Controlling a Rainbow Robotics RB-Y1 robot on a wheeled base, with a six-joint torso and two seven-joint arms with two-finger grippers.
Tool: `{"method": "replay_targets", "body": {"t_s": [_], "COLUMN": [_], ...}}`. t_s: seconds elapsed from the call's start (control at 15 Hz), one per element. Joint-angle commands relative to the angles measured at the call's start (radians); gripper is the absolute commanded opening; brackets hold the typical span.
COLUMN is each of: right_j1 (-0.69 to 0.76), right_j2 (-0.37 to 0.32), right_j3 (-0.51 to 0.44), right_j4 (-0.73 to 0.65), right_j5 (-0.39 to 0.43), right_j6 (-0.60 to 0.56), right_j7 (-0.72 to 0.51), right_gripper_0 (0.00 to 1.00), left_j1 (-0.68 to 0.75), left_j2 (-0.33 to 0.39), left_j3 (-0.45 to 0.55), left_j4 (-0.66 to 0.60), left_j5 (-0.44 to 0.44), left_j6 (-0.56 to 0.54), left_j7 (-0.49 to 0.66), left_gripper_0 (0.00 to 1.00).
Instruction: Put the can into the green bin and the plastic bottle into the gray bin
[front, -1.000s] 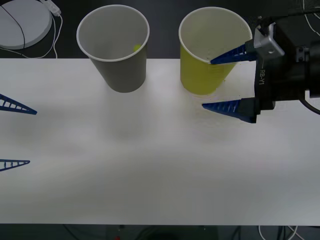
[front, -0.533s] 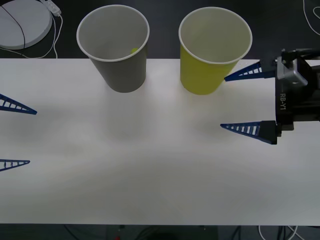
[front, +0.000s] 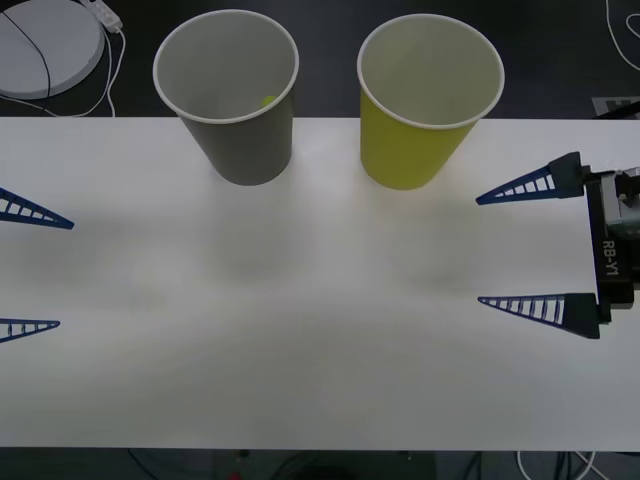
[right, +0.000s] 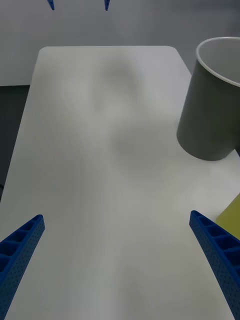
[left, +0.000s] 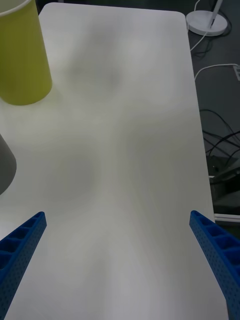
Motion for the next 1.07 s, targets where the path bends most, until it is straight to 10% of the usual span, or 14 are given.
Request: {"method": "replay_targets", "body": {"t_s": [0.07,1.07], "right_j1": [0.034,0.071], "right_j2": [0.000,0.023], "right_j3": [-0.009,-0.075], "right_j4": [0.000,0.073], "right_j5": [-0.006,-0.052], "right_j6": [-0.005,-0.174], "right_j7": [0.034,0.030], "right_gripper_0": [1.00,1.00], "left_j1": [0.000,0.000], "left_j2": [0.000,0.000], "left_j3": [0.000,0.000], "left_j4": [0.000,0.000], "left_j5": [0.000,0.000], "left_j6": [0.000,0.000], "left_j7": [0.000,0.000], "left_gripper_0": [1.00,1.00]}}
